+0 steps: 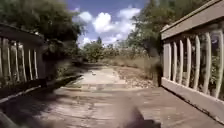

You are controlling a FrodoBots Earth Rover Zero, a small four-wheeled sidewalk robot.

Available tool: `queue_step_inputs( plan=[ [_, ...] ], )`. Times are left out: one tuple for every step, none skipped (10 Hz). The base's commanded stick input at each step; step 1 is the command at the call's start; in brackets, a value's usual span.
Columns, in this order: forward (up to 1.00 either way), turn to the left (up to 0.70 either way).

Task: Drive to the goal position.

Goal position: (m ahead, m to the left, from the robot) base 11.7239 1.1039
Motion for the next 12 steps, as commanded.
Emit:
queue_step_inputs(
  plan=[
    [0.85,0.00],
    [0.85,0.00],
    [0.85,0.00],
    [0.85,0.00],
    [0.85,0.00],
    [0.85,0.00],
    [0.85,0.00],
    [0.85,0.00],
    [0.85,0.00],
    [0.85,0.00],
    [0.85,0.00],
    [0.85,0.00]
  ],
)
